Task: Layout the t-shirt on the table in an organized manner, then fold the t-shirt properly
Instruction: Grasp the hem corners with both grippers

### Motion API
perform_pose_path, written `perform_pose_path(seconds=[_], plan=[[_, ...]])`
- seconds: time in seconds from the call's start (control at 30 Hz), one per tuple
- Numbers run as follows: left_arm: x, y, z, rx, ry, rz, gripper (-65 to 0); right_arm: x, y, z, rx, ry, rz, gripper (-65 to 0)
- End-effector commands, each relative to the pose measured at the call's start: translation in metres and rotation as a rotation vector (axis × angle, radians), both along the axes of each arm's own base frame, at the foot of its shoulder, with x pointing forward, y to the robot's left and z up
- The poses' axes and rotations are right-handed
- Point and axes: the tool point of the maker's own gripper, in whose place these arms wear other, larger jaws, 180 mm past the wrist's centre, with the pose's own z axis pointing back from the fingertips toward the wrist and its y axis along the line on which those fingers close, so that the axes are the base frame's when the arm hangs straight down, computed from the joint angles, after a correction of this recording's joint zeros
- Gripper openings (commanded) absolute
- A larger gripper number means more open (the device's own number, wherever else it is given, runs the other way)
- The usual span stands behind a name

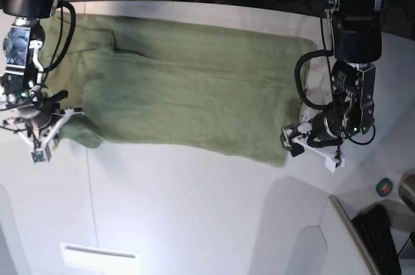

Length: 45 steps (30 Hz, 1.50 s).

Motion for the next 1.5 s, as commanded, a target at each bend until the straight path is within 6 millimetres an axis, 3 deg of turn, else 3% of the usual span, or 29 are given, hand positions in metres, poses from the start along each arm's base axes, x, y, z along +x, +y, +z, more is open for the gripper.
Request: perform_pose_path(seconds=[0.0,0.17,0.3,0.5,0.8,1.27,1.47], plan=[[0.021,0.003,0.015,0.002,-0.042,0.001,-7.7,0.013,-0.005,0.016,-0.011,-0.058,0.005,-65.0],[0.052,0.002,0.008,0.053,-0.061,-0.007,-7.7,0.013,-0.004,0.016,-0.009,-0.059,0.007,-65.0],[0.057,0.001,-0.006,0.104,-0.034,-0.031,-7.7,0.013,-0.004,0.016,-0.009,-0.059,0.005,-65.0],[0.065,-0.003,-0.003,0.111,-0.066,-0.034,-7.9,0.013,-0.004,0.016,-0.009,-0.059,0.005,-65.0],[0.067,-0.012,-0.002,0.104,-0.071,-0.050,-7.9,0.013,-0.004,0.017,-0.009,-0.062,0.006,-65.0],[0.066,-0.009,-0.005,0.116,-0.102,-0.037,-8.1,0.014,-0.004,0.018,-0.009,-0.063,0.007,-65.0],[0.057,-0.009,-0.013,0.118,-0.100,-0.032,-8.1,0.014,-0.004,0.018,-0.009,-0.063,0.007,-65.0]])
